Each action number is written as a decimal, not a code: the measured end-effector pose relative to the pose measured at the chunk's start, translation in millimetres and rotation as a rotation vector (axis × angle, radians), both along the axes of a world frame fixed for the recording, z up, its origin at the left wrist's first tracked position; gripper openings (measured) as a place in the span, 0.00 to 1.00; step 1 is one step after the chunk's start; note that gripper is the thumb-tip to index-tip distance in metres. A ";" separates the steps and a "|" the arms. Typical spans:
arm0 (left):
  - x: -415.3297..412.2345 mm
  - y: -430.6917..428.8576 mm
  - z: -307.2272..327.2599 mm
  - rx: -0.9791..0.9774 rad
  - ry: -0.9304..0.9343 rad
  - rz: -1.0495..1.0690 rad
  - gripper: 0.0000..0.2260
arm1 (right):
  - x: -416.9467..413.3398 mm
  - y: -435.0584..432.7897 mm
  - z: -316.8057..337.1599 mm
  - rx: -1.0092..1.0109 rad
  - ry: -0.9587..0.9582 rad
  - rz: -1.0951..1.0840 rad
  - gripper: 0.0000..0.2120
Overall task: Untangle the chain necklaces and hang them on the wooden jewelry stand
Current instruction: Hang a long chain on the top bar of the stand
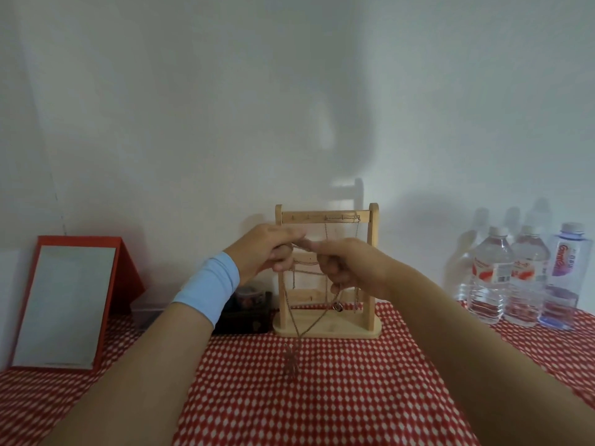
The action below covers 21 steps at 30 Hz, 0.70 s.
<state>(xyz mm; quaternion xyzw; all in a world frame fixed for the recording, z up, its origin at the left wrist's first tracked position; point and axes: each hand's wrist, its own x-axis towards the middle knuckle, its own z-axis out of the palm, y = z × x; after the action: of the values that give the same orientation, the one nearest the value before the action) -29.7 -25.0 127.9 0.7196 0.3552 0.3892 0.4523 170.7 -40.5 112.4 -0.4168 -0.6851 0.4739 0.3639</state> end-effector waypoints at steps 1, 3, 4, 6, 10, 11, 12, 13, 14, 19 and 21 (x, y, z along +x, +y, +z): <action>-1.5 0.7 -1.3 -0.016 0.012 0.000 0.17 | 2.8 0.5 -0.5 -0.040 0.043 0.033 0.19; -3.8 1.2 -4.4 -0.078 0.037 -0.022 0.18 | 10.3 4.5 -1.5 -0.112 0.184 0.061 0.21; -5.1 1.1 -6.0 -0.111 0.041 -0.038 0.18 | 13.7 5.8 -1.7 -0.147 0.258 0.055 0.21; -7.8 2.0 -8.8 -0.152 -0.008 -0.073 0.14 | 18.8 8.5 -3.8 -0.187 0.367 0.034 0.21; -13.3 16.5 -21.2 -0.288 -0.374 -0.172 0.15 | 21.5 15.1 -10.8 -0.221 0.565 -0.011 0.19; -13.8 20.9 -25.2 -0.320 -0.464 -0.197 0.14 | 22.2 16.8 -12.4 -0.232 0.612 -0.018 0.19; -13.1 24.3 -28.8 -0.340 -0.530 -0.219 0.13 | 22.8 18.0 -13.9 -0.239 0.646 -0.023 0.18; -12.0 26.8 -31.9 -0.349 -0.574 -0.228 0.12 | 23.7 19.3 -15.5 -0.238 0.664 -0.027 0.18; -10.0 28.0 -34.1 -0.353 -0.608 -0.225 0.11 | 24.3 20.9 -16.7 -0.232 0.664 -0.033 0.18; 2.9 41.2 -31.4 -0.263 -0.644 -0.024 0.06 | 24.2 33.7 -16.7 -0.118 0.590 -0.085 0.14; 6.0 50.3 -26.0 -0.187 -0.577 0.124 0.07 | 19.2 38.5 -12.1 -0.021 0.512 -0.182 0.10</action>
<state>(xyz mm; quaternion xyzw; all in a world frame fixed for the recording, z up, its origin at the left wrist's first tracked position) -23.7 25.3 101.9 0.5117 0.2899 0.5699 0.5740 189.8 -2.0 100.3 -0.3470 -0.5255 0.5362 0.5621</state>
